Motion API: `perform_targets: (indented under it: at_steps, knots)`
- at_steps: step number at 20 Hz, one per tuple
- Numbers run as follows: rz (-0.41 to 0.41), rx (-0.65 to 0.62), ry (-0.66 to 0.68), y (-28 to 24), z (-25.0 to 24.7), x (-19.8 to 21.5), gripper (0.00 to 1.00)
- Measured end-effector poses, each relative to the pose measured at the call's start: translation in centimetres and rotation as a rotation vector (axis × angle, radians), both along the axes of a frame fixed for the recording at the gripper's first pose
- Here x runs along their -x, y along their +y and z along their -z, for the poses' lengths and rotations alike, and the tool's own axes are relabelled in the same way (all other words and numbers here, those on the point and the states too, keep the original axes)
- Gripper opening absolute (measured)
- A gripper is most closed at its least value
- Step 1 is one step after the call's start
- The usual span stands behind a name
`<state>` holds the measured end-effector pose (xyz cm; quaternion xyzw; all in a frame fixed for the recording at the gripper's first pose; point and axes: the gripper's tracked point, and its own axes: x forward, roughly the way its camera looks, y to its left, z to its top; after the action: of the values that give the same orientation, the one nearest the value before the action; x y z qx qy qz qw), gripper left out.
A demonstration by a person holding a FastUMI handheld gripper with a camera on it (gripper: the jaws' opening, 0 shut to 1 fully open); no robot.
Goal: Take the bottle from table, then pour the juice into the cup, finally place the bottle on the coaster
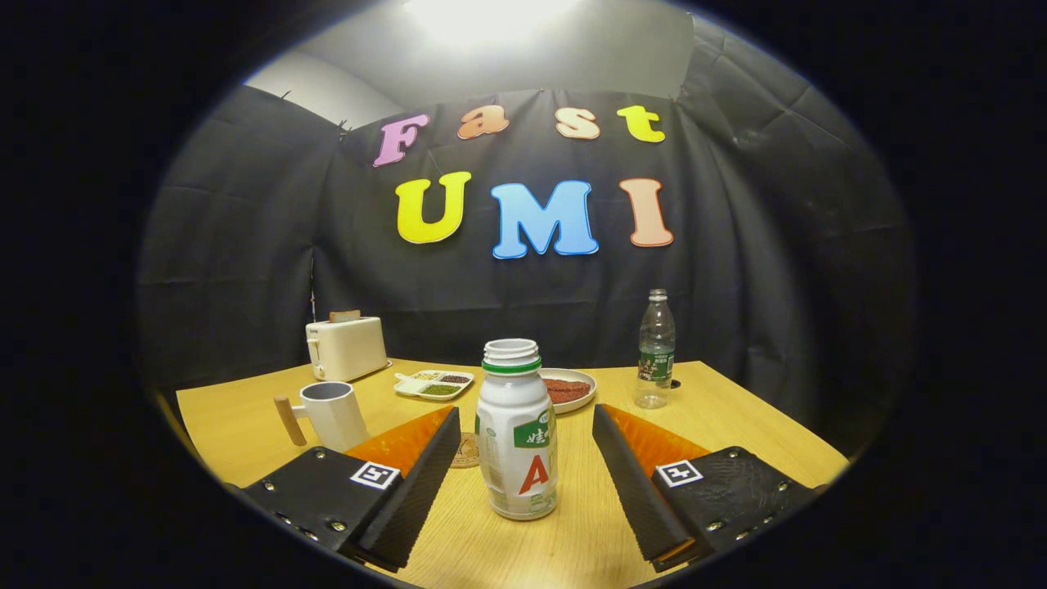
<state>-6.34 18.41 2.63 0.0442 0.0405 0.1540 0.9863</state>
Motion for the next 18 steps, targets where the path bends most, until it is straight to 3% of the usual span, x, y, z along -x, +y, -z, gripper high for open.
perform_targets:
  at_steps: [11,12,16,18]
  knots:
    - [0.025,-0.008,0.079,1.3,3.5,-2.5,0.98]
    - [0.025,-0.011,0.087,1.5,3.8,-2.6,0.89]
    - [0.031,-0.013,0.123,1.9,5.1,-3.2,0.88]
    - [0.055,-0.005,0.117,1.6,5.1,-3.4,0.78]
